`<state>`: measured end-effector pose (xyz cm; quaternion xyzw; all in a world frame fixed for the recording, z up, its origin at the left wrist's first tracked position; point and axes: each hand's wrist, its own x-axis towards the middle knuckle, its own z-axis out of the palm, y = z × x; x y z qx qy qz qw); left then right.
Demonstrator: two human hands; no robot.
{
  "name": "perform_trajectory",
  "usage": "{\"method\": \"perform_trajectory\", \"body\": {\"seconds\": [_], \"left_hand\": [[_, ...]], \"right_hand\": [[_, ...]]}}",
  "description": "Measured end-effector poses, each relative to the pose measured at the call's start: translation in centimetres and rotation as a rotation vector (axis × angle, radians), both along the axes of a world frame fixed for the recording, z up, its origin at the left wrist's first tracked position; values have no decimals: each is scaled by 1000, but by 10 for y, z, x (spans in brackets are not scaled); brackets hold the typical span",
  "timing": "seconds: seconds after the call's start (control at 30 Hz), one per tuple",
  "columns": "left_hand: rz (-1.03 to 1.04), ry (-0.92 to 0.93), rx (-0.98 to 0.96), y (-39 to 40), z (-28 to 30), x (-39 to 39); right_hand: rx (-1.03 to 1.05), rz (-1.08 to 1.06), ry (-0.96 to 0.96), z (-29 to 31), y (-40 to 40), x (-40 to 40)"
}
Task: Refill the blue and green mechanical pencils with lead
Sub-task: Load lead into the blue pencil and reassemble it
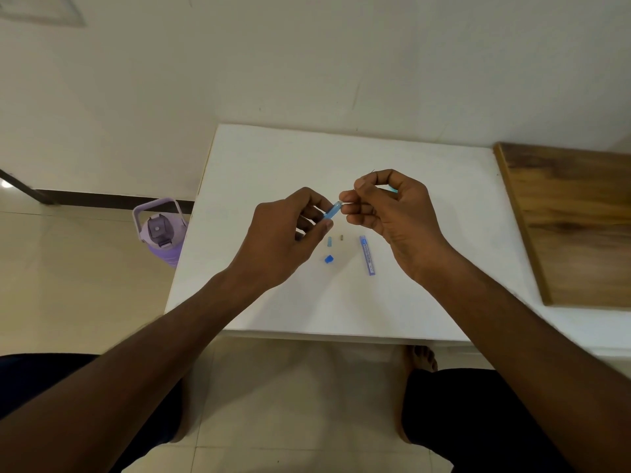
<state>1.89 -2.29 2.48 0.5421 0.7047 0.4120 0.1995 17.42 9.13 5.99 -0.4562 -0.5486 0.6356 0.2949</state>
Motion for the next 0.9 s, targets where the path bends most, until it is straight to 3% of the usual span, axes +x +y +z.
{"method": "perform_trajectory", "body": {"seconds": [0.27, 0.5, 0.57, 0.67, 0.73, 0.9], "left_hand": [[9, 2, -11, 1, 1, 1], [43, -110, 12, -1, 2, 0], [73, -173, 16, -2, 3, -2], [134, -246, 32, -1, 6, -5], [167, -254, 34, 0, 8, -8], [185, -249, 28, 1, 13, -12]], "right_hand": [[135, 71, -89, -5, 1, 1], [274, 179, -192, -3, 8, -1], [399, 162, -311, -4, 15, 2], [729, 294, -662, -18, 19, 9], [795, 405, -805, -32, 17, 9], [845, 447, -933, -52, 19, 1]]}}
